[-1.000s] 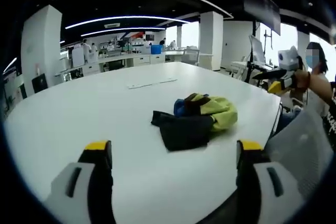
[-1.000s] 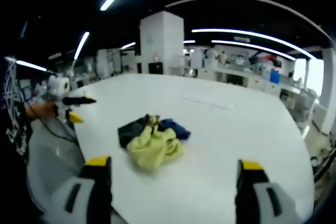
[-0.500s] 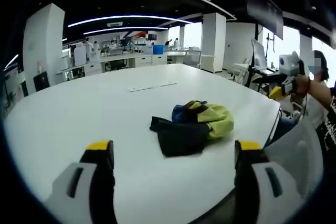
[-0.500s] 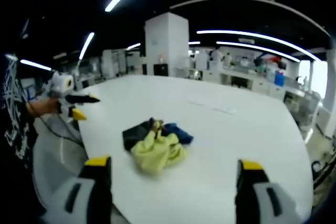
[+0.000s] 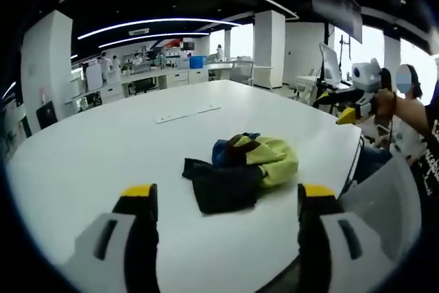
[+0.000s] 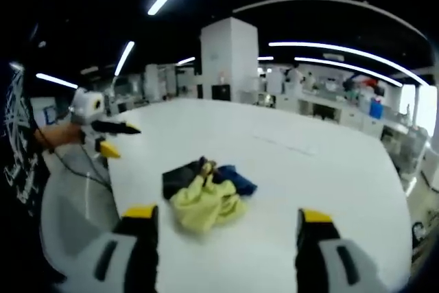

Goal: Fold the garment on the visible template until the final outline fits inside the template.

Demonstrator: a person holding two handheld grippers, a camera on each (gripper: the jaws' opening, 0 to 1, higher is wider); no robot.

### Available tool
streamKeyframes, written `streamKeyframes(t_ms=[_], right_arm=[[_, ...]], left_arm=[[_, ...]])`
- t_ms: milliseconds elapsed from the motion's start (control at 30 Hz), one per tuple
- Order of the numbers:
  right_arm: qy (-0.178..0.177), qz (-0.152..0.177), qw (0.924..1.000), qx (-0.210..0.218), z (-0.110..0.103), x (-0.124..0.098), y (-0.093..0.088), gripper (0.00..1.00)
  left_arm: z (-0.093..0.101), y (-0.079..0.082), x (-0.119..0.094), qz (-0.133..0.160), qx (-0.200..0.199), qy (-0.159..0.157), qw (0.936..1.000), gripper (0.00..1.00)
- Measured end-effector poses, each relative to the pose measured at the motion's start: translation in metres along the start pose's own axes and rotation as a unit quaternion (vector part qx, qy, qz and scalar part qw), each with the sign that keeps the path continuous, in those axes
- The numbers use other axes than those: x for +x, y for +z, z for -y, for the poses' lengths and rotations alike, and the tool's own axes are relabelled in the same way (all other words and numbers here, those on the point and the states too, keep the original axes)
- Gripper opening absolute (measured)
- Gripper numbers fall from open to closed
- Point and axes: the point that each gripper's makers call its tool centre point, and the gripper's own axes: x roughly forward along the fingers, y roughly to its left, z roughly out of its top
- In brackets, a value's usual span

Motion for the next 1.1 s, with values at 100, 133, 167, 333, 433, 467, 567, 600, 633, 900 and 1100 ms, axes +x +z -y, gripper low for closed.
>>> streamKeyframes(t_ms=[100, 133, 167, 333, 433, 467, 567, 600, 633, 900, 1100], right_arm=[[0.014, 0.002, 0.9999, -0.001, 0.001, 0.009, 0.004, 0.72], [0.017, 0.002, 0.9999, -0.001, 0.001, 0.011, 0.005, 0.7], [0.024, 0.001, 0.9997, -0.003, 0.0, 0.015, 0.005, 0.69], [0.046, -0.008, 0.9987, -0.02, -0.002, 0.032, 0.006, 0.62], [0.057, -0.01, 0.998, -0.026, -0.006, 0.044, 0.01, 0.59], [0.062, -0.013, 0.9976, -0.028, -0.008, 0.049, 0.011, 0.57], [0.074, -0.016, 0.9966, -0.034, -0.012, 0.062, 0.015, 0.47], [0.078, -0.014, 0.9962, -0.034, -0.012, 0.066, 0.016, 0.45], [0.08, -0.013, 0.9961, -0.034, -0.012, 0.067, 0.017, 0.44], [0.111, -0.028, 0.9923, -0.048, -0.022, 0.102, 0.024, 0.37], [0.129, -0.042, 0.9886, -0.066, -0.021, 0.124, 0.022, 0.3]], left_arm=[[-0.007, -0.003, 0.009, -0.003, -0.005, -0.007, 1.0, 0.72], [-0.007, -0.003, 0.011, -0.003, -0.01, -0.009, 0.9999, 0.71], [-0.007, -0.003, 0.012, -0.003, -0.011, -0.009, 0.9999, 0.7], [-0.005, 0.002, 0.025, -0.006, -0.014, -0.015, 0.9998, 0.65], [-0.006, 0.004, 0.033, -0.007, -0.012, -0.019, 0.9997, 0.62], [-0.008, 0.004, 0.036, -0.009, -0.014, -0.021, 0.9996, 0.61], [-0.008, 0.003, 0.041, -0.012, -0.015, -0.031, 0.9993, 0.58], [-0.007, 0.002, 0.043, -0.014, -0.014, -0.033, 0.9993, 0.57], [-0.006, 0.001, 0.045, -0.017, -0.013, -0.034, 0.9992, 0.57], [-0.006, -0.006, 0.062, -0.027, -0.033, -0.064, 0.9971, 0.45], [-0.01, -0.007, 0.077, -0.025, -0.064, -0.079, 0.9945, 0.4]])
